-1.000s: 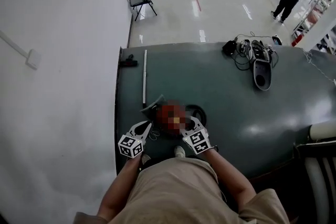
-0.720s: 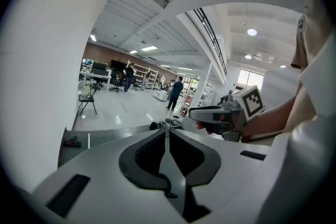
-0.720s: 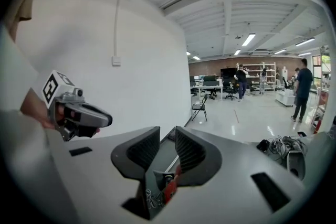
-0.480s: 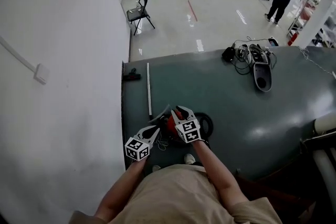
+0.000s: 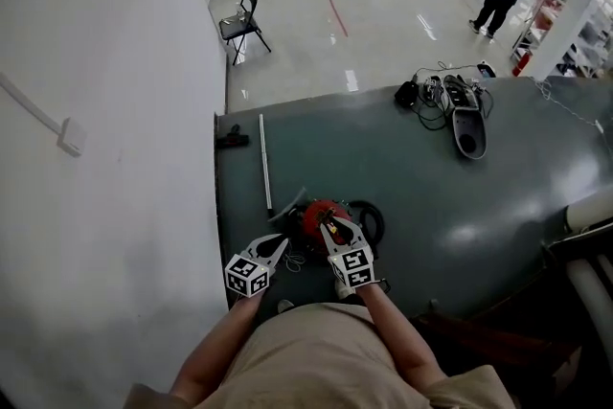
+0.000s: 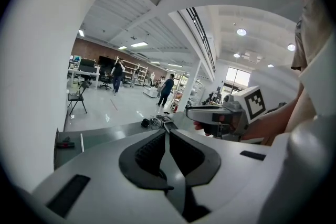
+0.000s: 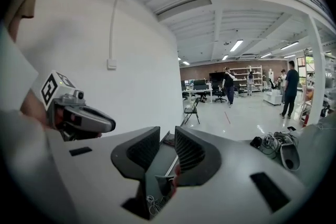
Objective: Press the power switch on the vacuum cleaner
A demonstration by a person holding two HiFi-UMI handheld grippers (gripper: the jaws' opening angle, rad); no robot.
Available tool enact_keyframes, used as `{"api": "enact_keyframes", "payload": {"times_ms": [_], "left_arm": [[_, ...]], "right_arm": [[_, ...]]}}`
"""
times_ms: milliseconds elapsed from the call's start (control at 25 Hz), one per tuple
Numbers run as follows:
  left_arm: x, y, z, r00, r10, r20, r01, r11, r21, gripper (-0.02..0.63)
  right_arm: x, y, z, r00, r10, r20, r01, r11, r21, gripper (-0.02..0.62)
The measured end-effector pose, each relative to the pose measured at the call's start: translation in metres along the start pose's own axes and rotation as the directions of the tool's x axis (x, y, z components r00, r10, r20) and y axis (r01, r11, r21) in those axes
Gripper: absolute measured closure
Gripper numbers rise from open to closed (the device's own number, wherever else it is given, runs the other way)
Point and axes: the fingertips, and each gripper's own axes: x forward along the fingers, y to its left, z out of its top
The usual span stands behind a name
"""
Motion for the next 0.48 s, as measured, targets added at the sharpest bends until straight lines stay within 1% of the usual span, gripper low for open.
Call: {"api": "enact_keyframes", "payload": {"times_ms": [200,480], "left_arm": [[-0.003,-0.004,-0.006,1.0,-0.006,-0.008,0.006,1.0,0.0,0.594],[-0.002,-0.012,-0.009,1.0,-0.008,-0.013,0.008,1.0,0.012,0.594]], "right_arm": [[-0.04,-0.002,-0.026,0.999,-0.026,-0.033,0.026,1.0,0.004,0.517],[-0.06,-0.018,-0.037,0.998,-0.044,-0.05,0.043,0.999,-0.017,0.517]]}}
